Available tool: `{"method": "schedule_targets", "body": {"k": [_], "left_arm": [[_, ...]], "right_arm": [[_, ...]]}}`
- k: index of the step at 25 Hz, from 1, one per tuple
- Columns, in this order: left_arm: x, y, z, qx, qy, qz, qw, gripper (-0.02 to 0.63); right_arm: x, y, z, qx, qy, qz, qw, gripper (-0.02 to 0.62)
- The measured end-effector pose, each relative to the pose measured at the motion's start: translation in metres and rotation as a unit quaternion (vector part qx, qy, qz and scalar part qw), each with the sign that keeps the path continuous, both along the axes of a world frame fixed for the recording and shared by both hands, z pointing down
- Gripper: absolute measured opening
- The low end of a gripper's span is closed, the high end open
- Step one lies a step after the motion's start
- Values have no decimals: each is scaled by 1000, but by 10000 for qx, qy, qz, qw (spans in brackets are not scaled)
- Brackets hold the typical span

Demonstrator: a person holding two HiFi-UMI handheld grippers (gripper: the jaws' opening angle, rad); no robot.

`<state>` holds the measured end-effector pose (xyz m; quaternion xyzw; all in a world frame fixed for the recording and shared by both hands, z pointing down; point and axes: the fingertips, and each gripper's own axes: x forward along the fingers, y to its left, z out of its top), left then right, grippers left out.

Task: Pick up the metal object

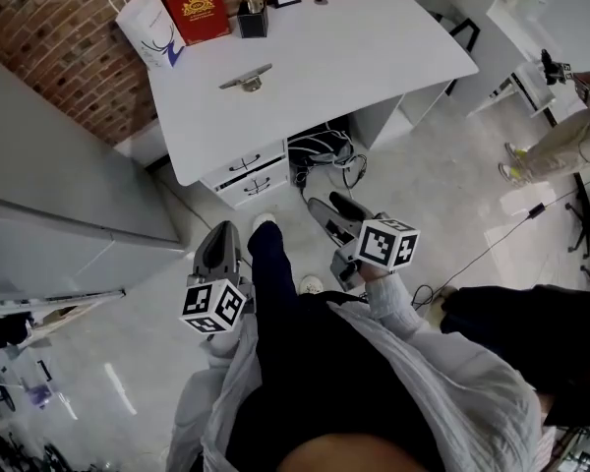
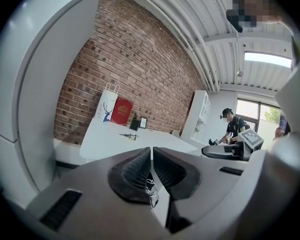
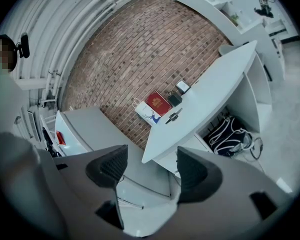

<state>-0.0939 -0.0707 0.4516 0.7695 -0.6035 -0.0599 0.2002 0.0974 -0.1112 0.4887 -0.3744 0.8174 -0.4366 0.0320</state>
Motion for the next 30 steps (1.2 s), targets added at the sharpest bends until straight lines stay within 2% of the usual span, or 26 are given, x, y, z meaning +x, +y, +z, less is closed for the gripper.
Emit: {"method": "schedule_targets", "body": {"k": [7,13,19,30], "left_arm": [[-9,-55,5,7,57,161,9999,29],[-38,-123,-1,-36,52,199,9998,28],[-58,-188,-5,-60,88,479,9988,29],[-103,-278,-3,-56,114,788,9968,28]], "right_arm": [[-15,-52,4,-66,-37,77,9999,311],[-42,-119,-7,-104,-133,167,9997,311],[-69,-185,-19,-79,-216,398,9989,311],[-118,-265,-18,-199,-327,630,9973,311]]}}
